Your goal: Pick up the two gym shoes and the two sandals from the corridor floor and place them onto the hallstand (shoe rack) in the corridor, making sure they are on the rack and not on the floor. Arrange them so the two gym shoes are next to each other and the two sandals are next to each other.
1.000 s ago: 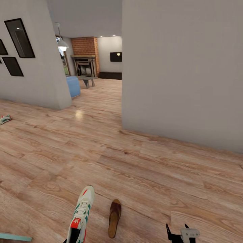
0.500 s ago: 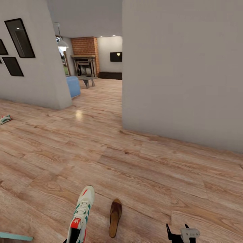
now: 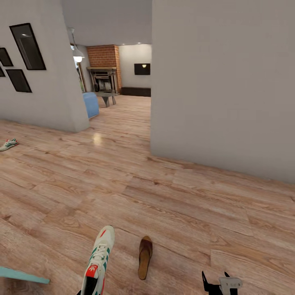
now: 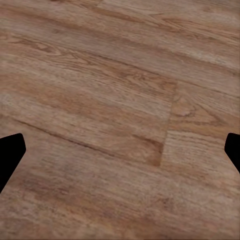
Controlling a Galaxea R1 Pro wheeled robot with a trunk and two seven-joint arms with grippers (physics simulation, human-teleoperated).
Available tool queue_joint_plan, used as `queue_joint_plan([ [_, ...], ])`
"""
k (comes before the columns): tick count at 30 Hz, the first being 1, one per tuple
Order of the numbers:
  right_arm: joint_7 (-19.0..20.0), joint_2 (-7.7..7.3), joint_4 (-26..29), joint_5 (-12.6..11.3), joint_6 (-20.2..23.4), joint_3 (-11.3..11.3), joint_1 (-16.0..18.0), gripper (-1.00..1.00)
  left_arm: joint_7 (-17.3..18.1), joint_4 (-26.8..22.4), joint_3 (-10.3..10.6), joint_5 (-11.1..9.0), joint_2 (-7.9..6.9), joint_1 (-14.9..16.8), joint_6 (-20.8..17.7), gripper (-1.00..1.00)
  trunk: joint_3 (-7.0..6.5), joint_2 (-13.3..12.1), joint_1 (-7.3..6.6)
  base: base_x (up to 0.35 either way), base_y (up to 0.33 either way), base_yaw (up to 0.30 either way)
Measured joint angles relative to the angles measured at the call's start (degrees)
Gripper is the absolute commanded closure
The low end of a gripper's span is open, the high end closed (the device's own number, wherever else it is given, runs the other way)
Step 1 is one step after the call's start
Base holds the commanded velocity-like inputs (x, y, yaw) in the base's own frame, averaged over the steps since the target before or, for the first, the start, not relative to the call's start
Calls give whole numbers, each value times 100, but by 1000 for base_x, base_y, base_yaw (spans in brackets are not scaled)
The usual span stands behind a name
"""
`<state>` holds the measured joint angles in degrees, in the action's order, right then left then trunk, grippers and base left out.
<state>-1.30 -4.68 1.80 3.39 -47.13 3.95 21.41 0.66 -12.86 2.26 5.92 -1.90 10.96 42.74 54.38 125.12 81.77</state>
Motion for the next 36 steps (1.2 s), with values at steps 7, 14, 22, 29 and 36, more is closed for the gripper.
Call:
queue_joint_plan([
  [7,1,3,1,0,3,0,0,-100,-1,-1,3,0,0,0,1,100,0,0,0,-3,161,0],
  [14,4,2,0,-3,0,0,0,-100,0,0,0,-2,0,0,0,100,0,0,0,0,113,0],
  [22,2,3,0,0,3,0,0,-100,-1,-1,1,-2,0,0,1,100,0,0,0,0,164,-1],
  [29,8,-2,2,-3,2,0,-1,-100,-1,1,0,-1,0,1,1,100,0,0,0,0,184,-162],
  [36,9,2,1,-2,2,0,0,-100,-1,0,1,0,0,0,1,100,0,0,0,0,128,-111],
])
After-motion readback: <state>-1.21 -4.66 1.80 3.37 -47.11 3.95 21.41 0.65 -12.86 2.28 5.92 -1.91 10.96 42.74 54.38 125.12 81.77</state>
